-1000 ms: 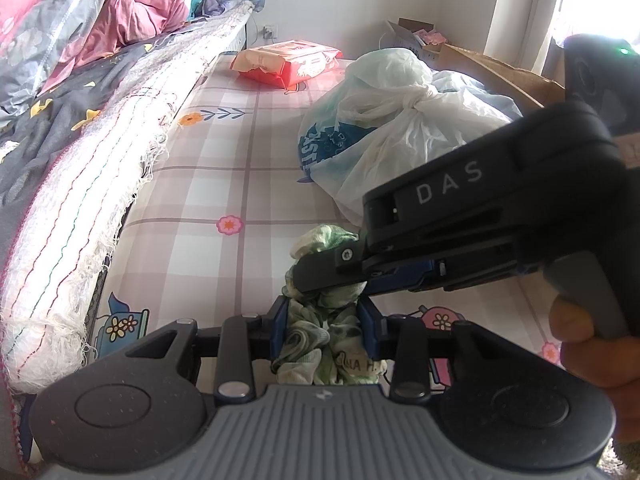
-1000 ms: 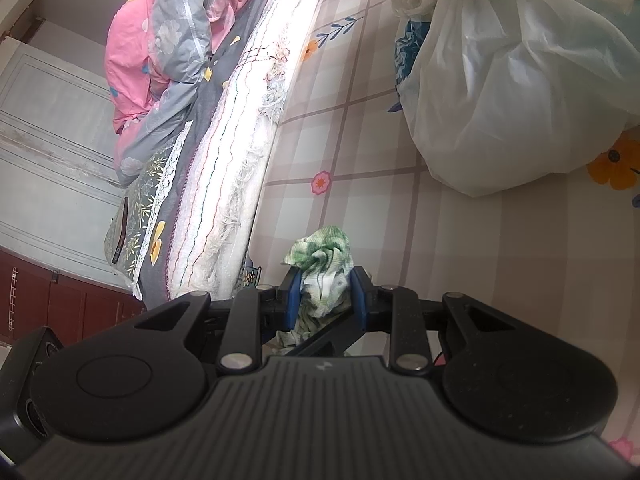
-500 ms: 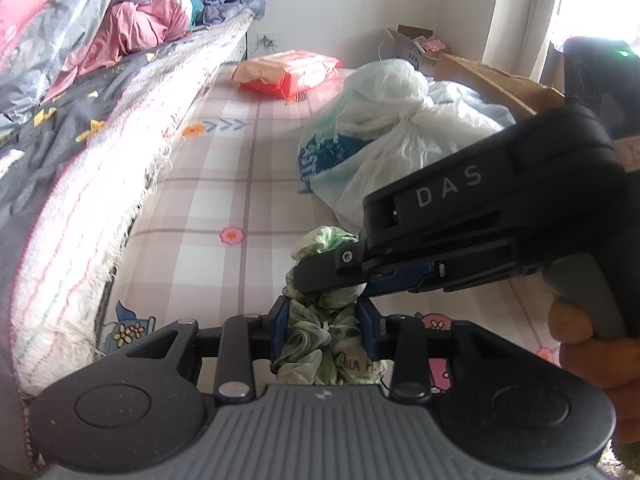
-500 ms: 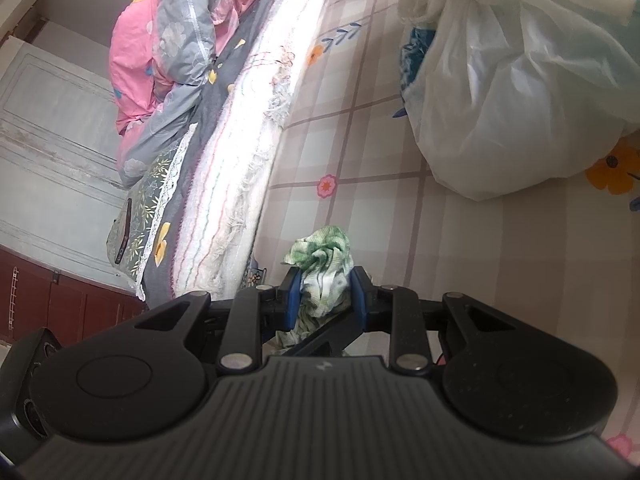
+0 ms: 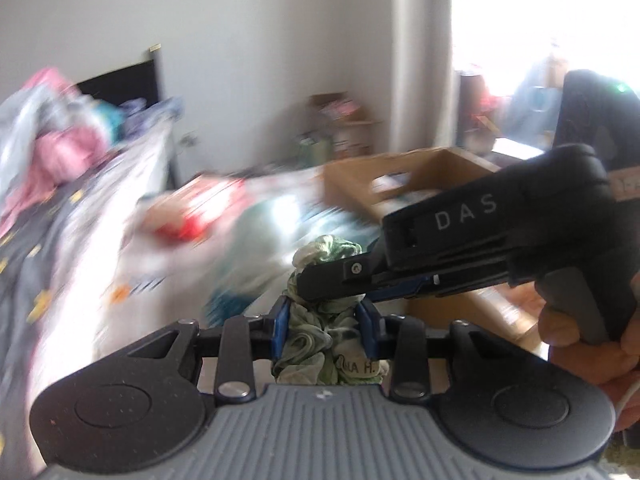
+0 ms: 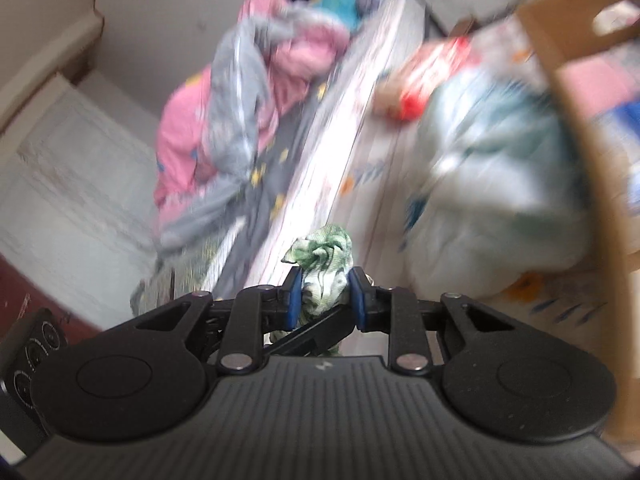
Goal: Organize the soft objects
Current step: 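Lift the scrunchie and carry it into the cardboard box, then lower the scrunchie into the box and open the right tool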
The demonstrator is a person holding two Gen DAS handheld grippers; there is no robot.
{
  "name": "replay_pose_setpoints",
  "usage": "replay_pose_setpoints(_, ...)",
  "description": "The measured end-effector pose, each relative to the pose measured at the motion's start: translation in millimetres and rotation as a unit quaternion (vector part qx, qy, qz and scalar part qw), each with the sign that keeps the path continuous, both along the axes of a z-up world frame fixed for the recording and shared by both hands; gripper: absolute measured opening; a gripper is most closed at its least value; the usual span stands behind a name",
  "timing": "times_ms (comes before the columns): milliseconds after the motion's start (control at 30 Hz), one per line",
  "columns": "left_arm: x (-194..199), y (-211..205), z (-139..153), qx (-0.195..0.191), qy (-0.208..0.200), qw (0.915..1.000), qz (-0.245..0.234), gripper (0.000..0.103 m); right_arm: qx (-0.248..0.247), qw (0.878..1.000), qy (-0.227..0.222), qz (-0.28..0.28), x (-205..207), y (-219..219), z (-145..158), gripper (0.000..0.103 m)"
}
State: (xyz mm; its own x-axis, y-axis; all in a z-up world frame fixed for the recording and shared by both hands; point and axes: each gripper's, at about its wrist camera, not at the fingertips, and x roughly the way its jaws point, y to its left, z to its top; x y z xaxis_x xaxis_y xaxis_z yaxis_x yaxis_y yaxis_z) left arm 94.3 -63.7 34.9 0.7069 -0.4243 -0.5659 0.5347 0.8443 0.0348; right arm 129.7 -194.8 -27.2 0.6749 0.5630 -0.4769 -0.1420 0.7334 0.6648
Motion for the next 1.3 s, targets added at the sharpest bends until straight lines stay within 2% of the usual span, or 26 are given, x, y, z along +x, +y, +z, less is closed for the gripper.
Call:
replay_pose_setpoints(167,9.4,-86.8,15.8,-0.023,0.004,0.9955,-0.092,0.038,-0.014,0.997,-0.021,-0.072,-29.2,-90.1,23.4,0.022)
replay_pose_setpoints(200,8.9,-105.3,16.0,-0.026,0.007,0.9936,-0.109,0.04,-0.021,0.996,-0.022,-0.087,-37.1,-109.4,27.3,0.022)
replay_pose_setpoints(233,8.0,-122.0,15.1,-0.028,0.009,0.9916,-0.126,0.046,-0.029,0.994,-0.021,-0.102,-44.2,-127.4,31.0,0.021)
replay_pose_setpoints(267,7.0,-138.2,12.7,-0.03,0.01,0.9893,-0.143,0.054,-0.038,0.993,-0.017,-0.115,-51.5,-145.1,31.6,0.021)
replay_pose_setpoints(300,6.1,-152.3,10.3,-0.03,0.013,0.987,-0.157,0.056,-0.052,0.99,-0.011,-0.13,-57.6,-161.0,32.9,0.021)
replay_pose_setpoints(433,2.0,-177.7,-7.3,-0.022,0.03,0.9823,-0.183,0.058,-0.123,0.976,0.033,-0.177,-72.0,-212.7,25.6,0.02)
replay_pose_setpoints(533,9.7,-174.0,-19.7,-0.015,0.046,0.9842,-0.17,0.058,-0.176,0.963,0.079,-0.186,-69.2,-241.2,8.8,0.02)
replay_pose_setpoints(700,23.7,-152.8,-25.5,-0.019,0.056,0.9902,-0.127,0.06,-0.248,0.946,0.137,-0.157,-53.3,-253.0,-15.5,0.019)
replay_pose_setpoints(900,29.5,-124.2,-21.7,-0.032,0.058,0.9944,-0.083,0.068,-0.339,0.919,0.148,-0.139,-43.3,-240.6,-14.7,0.022)
replay_pose_setpoints(967,26.8,-115.1,-18.9,-0.036,0.057,0.9951,-0.073,0.072,-0.341,0.918,0.143,-0.145,-43.4,-240.3,-12.2,0.026)
replay_pose_setpoints(1167,21.7,-98.2,-14.6,-0.037,0.053,0.9965,-0.055,0.078,-0.338,0.916,0.131,-0.171,-54.0,-237.2,-0.5,0.027)
replay_pose_setpoints(1300,19.2,-88.4,-13.7,-0.036,0.055,0.997,-0.039,0.085,-0.321,0.922,0.121,-0.18,-57.3,-231.4,8.5,0.028)
